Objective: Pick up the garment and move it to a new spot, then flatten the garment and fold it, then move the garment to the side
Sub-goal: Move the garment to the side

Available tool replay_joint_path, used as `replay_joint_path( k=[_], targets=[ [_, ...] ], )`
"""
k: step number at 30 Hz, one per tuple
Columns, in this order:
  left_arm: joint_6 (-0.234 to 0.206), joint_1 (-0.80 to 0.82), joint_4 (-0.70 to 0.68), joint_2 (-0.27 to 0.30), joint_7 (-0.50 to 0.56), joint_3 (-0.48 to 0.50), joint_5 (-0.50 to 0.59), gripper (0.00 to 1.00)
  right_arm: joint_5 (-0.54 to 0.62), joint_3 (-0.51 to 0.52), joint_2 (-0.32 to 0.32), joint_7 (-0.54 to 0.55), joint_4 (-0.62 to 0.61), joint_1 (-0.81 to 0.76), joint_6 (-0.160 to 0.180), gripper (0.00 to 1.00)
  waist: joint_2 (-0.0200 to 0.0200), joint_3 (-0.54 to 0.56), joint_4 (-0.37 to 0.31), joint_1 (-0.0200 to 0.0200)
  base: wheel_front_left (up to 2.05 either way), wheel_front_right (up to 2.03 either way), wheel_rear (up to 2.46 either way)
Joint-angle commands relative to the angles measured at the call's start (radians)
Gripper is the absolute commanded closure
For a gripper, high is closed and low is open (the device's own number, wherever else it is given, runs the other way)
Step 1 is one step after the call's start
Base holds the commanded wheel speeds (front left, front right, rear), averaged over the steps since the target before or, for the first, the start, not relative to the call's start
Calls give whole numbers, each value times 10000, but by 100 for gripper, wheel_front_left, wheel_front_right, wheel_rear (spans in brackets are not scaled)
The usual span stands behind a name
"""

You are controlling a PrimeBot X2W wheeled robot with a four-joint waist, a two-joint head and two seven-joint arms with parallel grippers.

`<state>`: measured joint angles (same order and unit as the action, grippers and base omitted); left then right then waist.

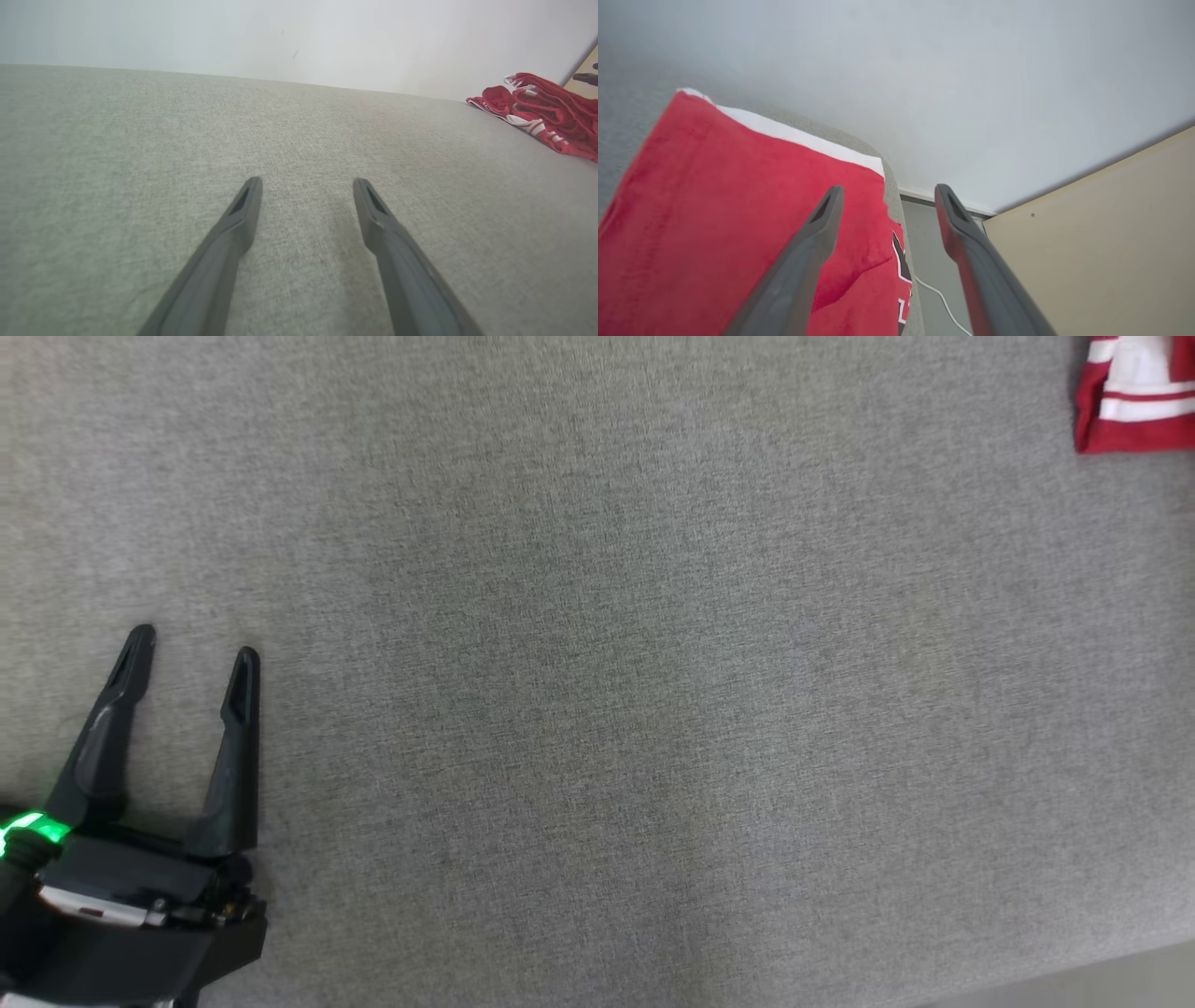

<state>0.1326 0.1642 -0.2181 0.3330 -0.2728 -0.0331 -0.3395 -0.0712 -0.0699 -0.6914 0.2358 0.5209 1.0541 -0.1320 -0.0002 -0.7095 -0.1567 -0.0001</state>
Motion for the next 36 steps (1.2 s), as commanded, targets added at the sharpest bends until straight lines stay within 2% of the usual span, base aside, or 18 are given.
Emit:
replay_joint_path(
  k=[1,10,20,28,36],
  targets=[
    [-43,-1,905,-185,159,130,-106,0,113,196,401,-405,-307,-196,27,0,2,448,118,1,0,0,0],
    [-35,-596,1455,-920,93,794,122,0,164,-143,2024,-2066,-1986,-1785,27,0,2,2548,292,1,0,0,0],
    [-35,-1506,2218,-1594,94,1649,554,0,-151,-577,3897,-3346,-3587,-4993,27,0,2,4920,613,1,0,0,0],
    [-35,-1878,2636,-1926,93,1550,837,0,-309,-376,4817,-3817,-4193,-7439,27,0,2,5869,1053,1,0,0,0],
    [-35,-2232,3127,-2207,93,1535,1007,0,-454,-149,5411,-4180,-4154,-9625,27,0,2,6725,1524,1,0,0,0]
  ],
)
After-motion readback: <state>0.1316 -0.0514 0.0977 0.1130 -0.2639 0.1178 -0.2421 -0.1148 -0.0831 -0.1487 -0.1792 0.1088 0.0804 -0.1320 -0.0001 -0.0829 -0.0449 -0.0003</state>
